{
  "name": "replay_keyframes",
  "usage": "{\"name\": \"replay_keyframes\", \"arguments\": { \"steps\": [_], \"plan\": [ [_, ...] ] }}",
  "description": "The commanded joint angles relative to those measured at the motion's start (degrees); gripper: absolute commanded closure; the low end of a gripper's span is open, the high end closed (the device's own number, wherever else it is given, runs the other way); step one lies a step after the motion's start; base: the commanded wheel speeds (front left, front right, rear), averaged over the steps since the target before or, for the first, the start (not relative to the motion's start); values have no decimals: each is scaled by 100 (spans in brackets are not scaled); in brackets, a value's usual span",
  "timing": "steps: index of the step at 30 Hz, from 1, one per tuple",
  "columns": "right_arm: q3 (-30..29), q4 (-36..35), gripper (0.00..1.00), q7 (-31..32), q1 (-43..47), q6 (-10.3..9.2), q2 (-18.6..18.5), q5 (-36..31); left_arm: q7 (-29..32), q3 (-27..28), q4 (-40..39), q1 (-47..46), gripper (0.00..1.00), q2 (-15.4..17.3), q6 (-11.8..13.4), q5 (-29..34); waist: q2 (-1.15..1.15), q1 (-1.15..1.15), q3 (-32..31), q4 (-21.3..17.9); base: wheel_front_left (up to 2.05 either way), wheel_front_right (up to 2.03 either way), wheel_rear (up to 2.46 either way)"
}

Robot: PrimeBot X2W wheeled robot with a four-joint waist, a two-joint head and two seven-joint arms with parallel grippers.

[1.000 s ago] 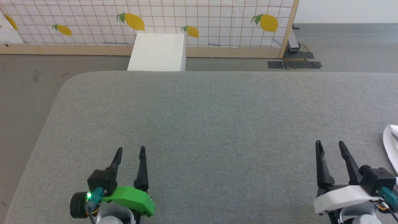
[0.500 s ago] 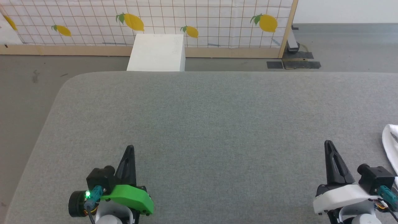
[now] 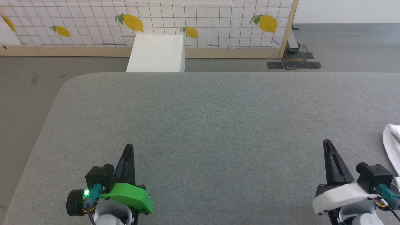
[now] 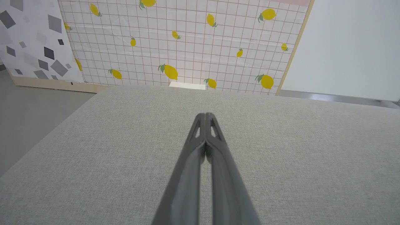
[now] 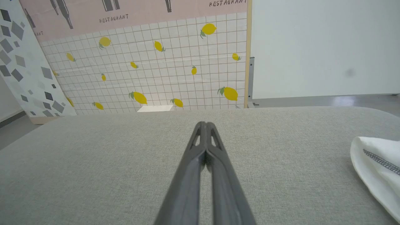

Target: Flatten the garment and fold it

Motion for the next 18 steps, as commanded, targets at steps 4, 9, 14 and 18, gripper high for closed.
{"name": "replay_keyframes", "arguments": {
  "steps": [4, 9, 14, 18],
  "plan": [
    [39, -89, 100, 88, 21, -2, 0, -70, 72, 53, -80, 79, 100, -21, -13, 148, 0, 0, -2, -9, 0, 0, 0],
    [61, -136, 100, 147, 25, -2, 0, -107, 130, 80, -133, 92, 100, -24, -15, 199, 0, 0, -5, -17, 0, 0, 0],
    [83, -182, 100, 205, 29, -2, 0, -143, 188, 107, -186, 106, 100, -28, -18, 250, 0, 0, -7, -26, 0, 0, 0],
    [100, -218, 100, 251, 31, -3, 0, -172, 234, 128, -228, 117, 100, -30, -20, 290, 0, 0, -9, -33, 0, 0, 0]
  ]
}}
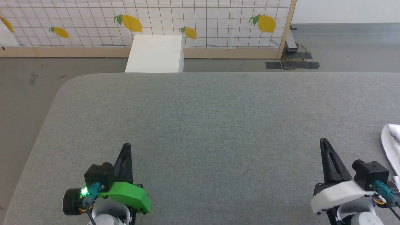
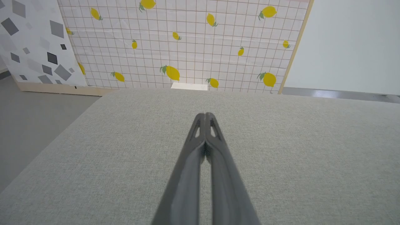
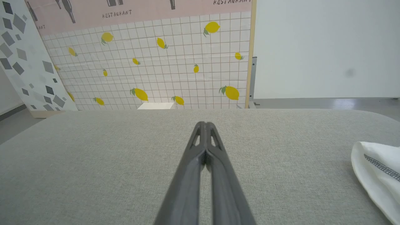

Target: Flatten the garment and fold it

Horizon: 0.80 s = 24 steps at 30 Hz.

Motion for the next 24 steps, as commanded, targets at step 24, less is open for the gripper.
{"name": "replay_keyframes", "arguments": {
  "steps": [24],
  "plan": [
    [127, -279, 100, 311, 49, -4, 0, -234, 305, 149, -292, 144, 100, -39, -28, 313, 0, 0, -12, -43, 0, 0, 0]
  ]
}}
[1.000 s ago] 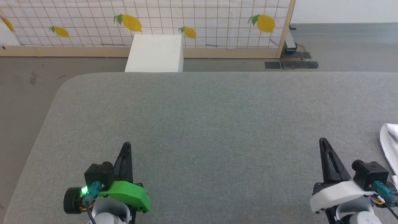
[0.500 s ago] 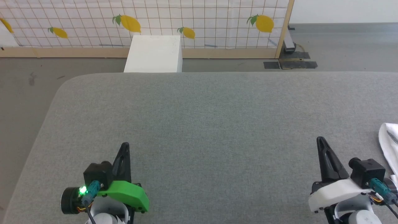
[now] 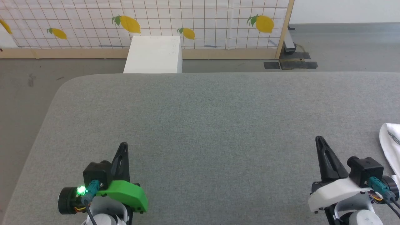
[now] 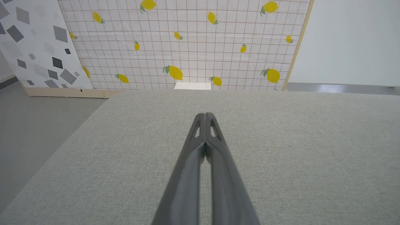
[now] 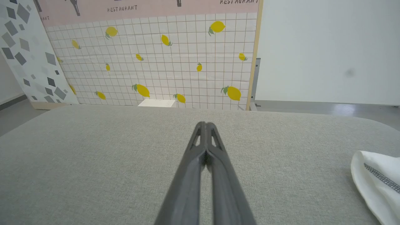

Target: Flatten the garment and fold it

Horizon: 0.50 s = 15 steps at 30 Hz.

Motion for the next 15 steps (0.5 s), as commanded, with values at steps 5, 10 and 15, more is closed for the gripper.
{"name": "replay_keyframes", "arguments": {
  "steps": [5, 10, 15],
  "plan": [
    [38, -92, 100, 92, 52, -4, 0, -75, 67, 48, -95, 90, 100, -32, -30, 82, 0, 0, -2, -9, 0, 0, 0],
    [60, -138, 100, 151, 56, -5, 0, -111, 125, 75, -148, 104, 100, -35, -32, 134, 0, 0, -5, -18, 0, 0, 0],
    [81, -182, 100, 208, 59, -5, 0, -147, 181, 101, -199, 117, 100, -39, -35, 183, 0, 0, -7, -26, 0, 0, 0]
  ]
}}
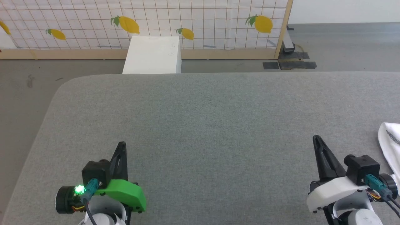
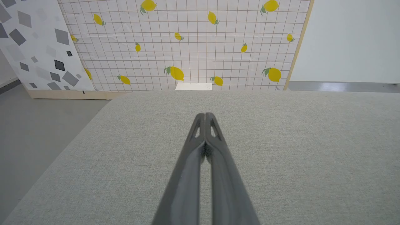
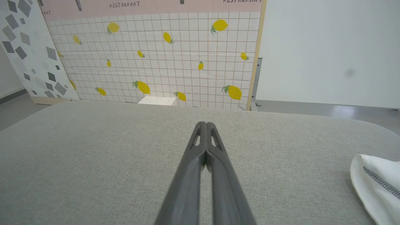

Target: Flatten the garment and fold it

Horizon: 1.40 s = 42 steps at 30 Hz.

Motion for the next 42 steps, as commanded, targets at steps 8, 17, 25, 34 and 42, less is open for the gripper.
{"name": "replay_keyframes", "arguments": {
  "steps": [8, 17, 25, 34, 42],
  "plan": [
    [52, -131, 100, 121, 65, -6, 0, -103, 112, 69, -131, 109, 100, -33, -32, 142, 0, 0, -4, -14, 0, 0, 0],
    [92, -214, 100, 226, 71, -6, 0, -169, 216, 117, -226, 134, 100, -39, -37, 234, 0, 0, -8, -30, 0, 0, 0],
    [127, -286, 100, 318, 77, -7, 0, -226, 307, 159, -310, 155, 100, -45, -40, 314, 0, 0, -12, -43, 0, 0, 0],
    [165, -366, 100, 421, 83, -7, 0, -290, 408, 206, -403, 179, 100, -51, -45, 404, 0, 0, -16, -58, 0, 0, 0],
    [201, -440, 100, 515, 89, -8, 0, -349, 501, 249, -488, 201, 100, -56, -49, 486, 0, 0, -19, -72, 0, 0, 0]
  ]
}}
